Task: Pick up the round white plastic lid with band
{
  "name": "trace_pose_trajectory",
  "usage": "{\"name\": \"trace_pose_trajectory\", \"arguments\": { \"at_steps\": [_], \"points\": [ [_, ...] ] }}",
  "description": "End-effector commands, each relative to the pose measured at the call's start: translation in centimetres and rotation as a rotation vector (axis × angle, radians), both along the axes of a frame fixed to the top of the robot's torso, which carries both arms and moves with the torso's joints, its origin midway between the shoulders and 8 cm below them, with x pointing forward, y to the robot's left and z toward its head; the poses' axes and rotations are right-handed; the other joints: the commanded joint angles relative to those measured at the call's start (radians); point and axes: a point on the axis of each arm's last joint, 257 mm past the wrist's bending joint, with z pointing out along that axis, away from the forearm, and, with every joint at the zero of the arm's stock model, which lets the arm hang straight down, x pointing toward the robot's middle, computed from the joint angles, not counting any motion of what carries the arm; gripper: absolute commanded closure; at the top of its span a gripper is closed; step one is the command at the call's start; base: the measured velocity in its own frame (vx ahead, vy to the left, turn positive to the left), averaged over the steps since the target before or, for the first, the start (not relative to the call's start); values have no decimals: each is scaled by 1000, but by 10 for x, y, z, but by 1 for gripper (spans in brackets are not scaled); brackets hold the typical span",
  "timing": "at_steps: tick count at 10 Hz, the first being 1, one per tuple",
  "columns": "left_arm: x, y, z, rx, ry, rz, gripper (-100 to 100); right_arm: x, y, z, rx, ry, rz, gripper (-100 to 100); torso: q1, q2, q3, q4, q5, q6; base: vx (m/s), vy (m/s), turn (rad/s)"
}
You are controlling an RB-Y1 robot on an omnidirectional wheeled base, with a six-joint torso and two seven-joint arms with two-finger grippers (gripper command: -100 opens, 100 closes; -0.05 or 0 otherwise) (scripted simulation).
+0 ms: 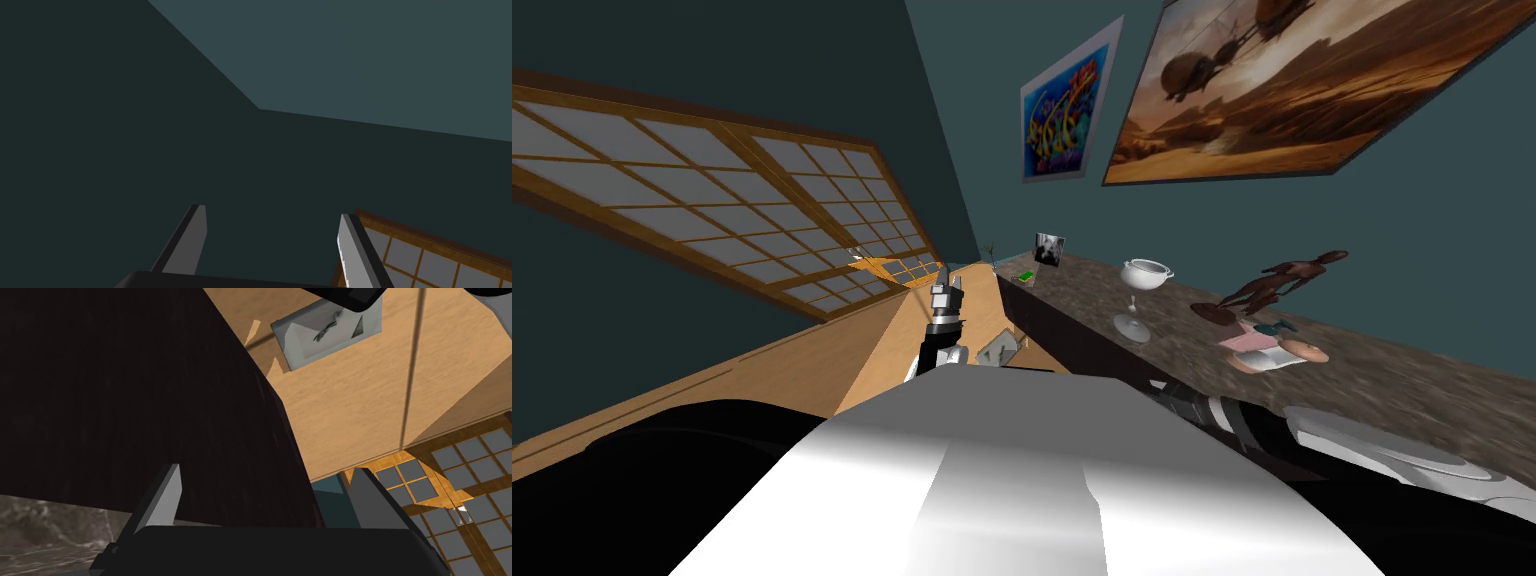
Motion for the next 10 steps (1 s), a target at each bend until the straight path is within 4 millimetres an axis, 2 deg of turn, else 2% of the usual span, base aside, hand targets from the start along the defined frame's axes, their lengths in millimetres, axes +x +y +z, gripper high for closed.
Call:
{"name": "trace_pose_trajectory", "arguments": {
  "at_steps": [1, 2, 3, 4, 5, 6, 8, 9, 10],
  "points": [
    [0, 0, 0, 0, 0, 0, 0, -14, -30, 0, -82, 47, 38, -100, 0, 0, 0, 0, 0, 0, 72, 37, 120],
    [0, 0, 0, 0, 0, 0, 0, -12, -35, 4, -98, 51, 50, -100, 0, -1, -1, 0, 0, 0, 64, 18, 80],
    [0, 0, 0, 0, 0, 0, 0, -23, -59, 7, -157, 86, 76, -100, -1, -1, -1, 0, 0, 0, 55, 9, 102],
    [0, 0, 0, 0, 0, 0, 0, -21, -64, 11, -172, 90, 87, -100, -1, -1, -1, 0, 0, 0, 37, 5, 64],
    [0, 0, 0, 0, 0, 0, 0, -32, -85, 14, -222, 122, 109, -100, -2, 0, 0, 0, 0, 0, 55, 5, 99],
    [0, 0, 0, 0, 0, 0, 0, -29, -90, 20, -240, 127, 122, -100, -2, -1, 0, 0, 0, 0, 51, 13, 62],
    [0, 0, 0, 0, 0, 0, 0, -42, -131, 37, -343, 186, 183, -100, 0, -2, -1, 0, 0, 0, 105, 22, 118],
    [0, 0, 0, 0, 0, 0, 0, -41, -135, 40, -357, 189, 187, -100, 0, -4, -3, -1, 0, 0, 100, 17, 59],
    [0, 0, 0, 0, 0, 0, 0, -44, -153, 51, -404, 216, 217, -100, 0, -4, -2, -1, 0, 0, 109, 30, 75]
  ]
}}
